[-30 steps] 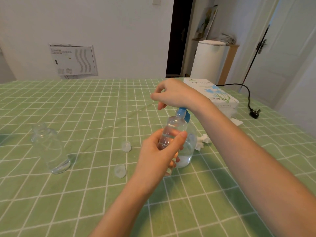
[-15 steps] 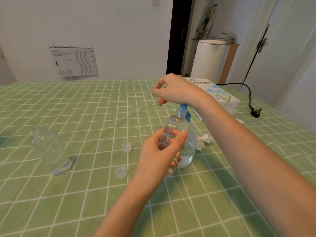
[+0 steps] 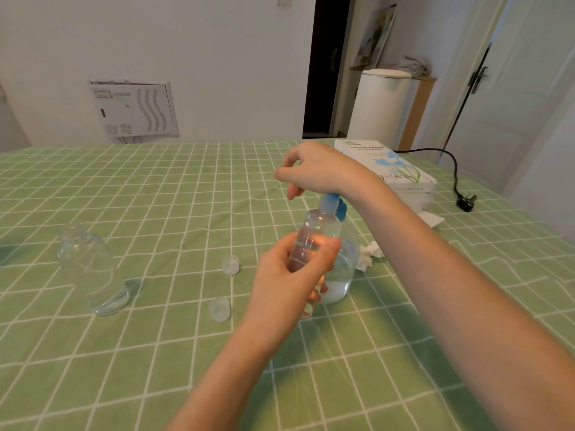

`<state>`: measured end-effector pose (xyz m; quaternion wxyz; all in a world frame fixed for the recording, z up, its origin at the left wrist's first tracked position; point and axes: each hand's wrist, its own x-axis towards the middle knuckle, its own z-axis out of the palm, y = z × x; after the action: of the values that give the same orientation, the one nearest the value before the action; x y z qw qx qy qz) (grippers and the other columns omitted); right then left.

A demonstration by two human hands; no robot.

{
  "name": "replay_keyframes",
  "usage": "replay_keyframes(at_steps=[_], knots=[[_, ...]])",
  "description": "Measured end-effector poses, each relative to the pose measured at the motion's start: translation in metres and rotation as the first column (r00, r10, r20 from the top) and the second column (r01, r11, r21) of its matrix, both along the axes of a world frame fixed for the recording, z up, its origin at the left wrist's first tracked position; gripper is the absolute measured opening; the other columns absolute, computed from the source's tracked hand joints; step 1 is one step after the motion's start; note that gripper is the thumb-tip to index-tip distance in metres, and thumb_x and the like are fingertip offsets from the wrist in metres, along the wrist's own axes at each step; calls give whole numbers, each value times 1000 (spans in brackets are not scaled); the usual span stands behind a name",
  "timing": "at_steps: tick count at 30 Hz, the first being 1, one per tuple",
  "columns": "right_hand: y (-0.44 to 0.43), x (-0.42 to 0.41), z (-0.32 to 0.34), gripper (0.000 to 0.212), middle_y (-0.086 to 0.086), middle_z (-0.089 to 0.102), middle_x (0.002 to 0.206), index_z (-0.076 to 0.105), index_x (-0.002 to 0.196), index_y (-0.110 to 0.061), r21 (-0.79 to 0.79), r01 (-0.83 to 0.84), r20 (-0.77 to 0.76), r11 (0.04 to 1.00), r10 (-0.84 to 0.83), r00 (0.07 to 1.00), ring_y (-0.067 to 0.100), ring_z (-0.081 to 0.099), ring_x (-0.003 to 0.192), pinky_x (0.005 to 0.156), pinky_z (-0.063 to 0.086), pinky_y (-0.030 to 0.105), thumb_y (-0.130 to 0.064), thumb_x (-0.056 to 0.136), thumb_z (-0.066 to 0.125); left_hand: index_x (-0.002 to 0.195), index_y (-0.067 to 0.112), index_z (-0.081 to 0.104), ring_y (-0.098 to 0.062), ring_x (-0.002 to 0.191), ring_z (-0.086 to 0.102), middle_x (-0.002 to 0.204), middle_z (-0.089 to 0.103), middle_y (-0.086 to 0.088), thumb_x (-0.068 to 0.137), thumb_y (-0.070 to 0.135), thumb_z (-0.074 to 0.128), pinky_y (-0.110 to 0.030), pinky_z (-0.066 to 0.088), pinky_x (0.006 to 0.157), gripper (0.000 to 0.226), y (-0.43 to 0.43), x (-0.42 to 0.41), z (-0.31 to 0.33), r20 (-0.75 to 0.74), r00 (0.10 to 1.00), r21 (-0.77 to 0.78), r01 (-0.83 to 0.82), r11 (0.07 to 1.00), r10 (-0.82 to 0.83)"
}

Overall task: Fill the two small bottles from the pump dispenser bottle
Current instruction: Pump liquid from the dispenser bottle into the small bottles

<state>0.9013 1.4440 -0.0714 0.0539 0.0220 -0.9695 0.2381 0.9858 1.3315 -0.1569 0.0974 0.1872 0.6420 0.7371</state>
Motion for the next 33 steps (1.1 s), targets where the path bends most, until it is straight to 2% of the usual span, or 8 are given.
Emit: replay_keyframes(at_steps=[9, 14, 18, 24, 28, 31, 33], knots=[[3, -2, 6, 23, -2, 72, 75, 64, 103, -11, -63, 5, -25, 998, -7, 1000, 16, 68, 91, 70, 45, 19, -25, 92, 50, 85, 21, 67, -4, 45, 53, 59, 60, 7, 62, 51, 64, -15, 41, 41, 38, 0, 0, 1, 4, 1000, -19, -2, 1000, 2], [1, -2, 7, 25, -1, 72, 77, 63, 105, -10, -19, -7, -12, 1000, 7, 1000, 17, 69, 91, 72, 48, 23, -26, 92, 50, 85, 22, 67, -3, 46, 54, 59, 61, 8, 69, 46, 65, -15, 43, 43, 29, -1, -1, 1, 2, 1000, -25, -5, 1000, 5], [2, -2, 5, 27, -3, 72, 76, 64, 106, -9, -21, -5, -13, 1000, 4, 1000, 15, 68, 91, 65, 43, 18, -26, 92, 50, 86, 19, 66, -4, 47, 54, 60, 60, 6, 75, 39, 67, -16, 43, 43, 23, -1, -1, -1, -1, 1000, -24, -4, 1000, 4], [1, -2, -1, 29, 0, 73, 77, 66, 104, -6, -40, -4, -7, 999, 4, 1000, 22, 68, 94, 62, 43, 19, -26, 92, 50, 88, 19, 66, -3, 46, 54, 59, 60, 7, 64, 49, 64, -15, 42, 42, 38, 0, 0, 0, 6, 1000, -22, -5, 1000, 5], [1, -2, -2, 27, -3, 71, 74, 66, 104, -8, -35, -2, -22, 999, 1, 1000, 21, 68, 93, 64, 45, 20, -27, 92, 50, 87, 20, 66, -3, 46, 54, 59, 61, 7, 66, 48, 65, -15, 43, 42, 35, 0, 0, 0, 1, 1000, -30, -4, 1000, 4], [1, -1, 0, 25, -4, 70, 71, 64, 104, -10, -26, -9, -19, 1000, 9, 1000, 22, 69, 93, 72, 50, 26, -26, 92, 50, 88, 19, 66, -3, 46, 54, 60, 61, 7, 72, 44, 66, -15, 43, 43, 29, -1, -1, 0, -3, 1000, -36, 1, 999, -1], [2, -1, 4, 23, -5, 70, 70, 64, 104, -11, -28, -8, -24, 1000, 8, 1000, 19, 69, 92, 74, 50, 25, -26, 92, 50, 88, 20, 66, -4, 46, 54, 61, 62, 5, 67, 49, 64, -16, 42, 42, 36, -1, -1, 0, -10, 1000, -39, 3, 999, -3]])
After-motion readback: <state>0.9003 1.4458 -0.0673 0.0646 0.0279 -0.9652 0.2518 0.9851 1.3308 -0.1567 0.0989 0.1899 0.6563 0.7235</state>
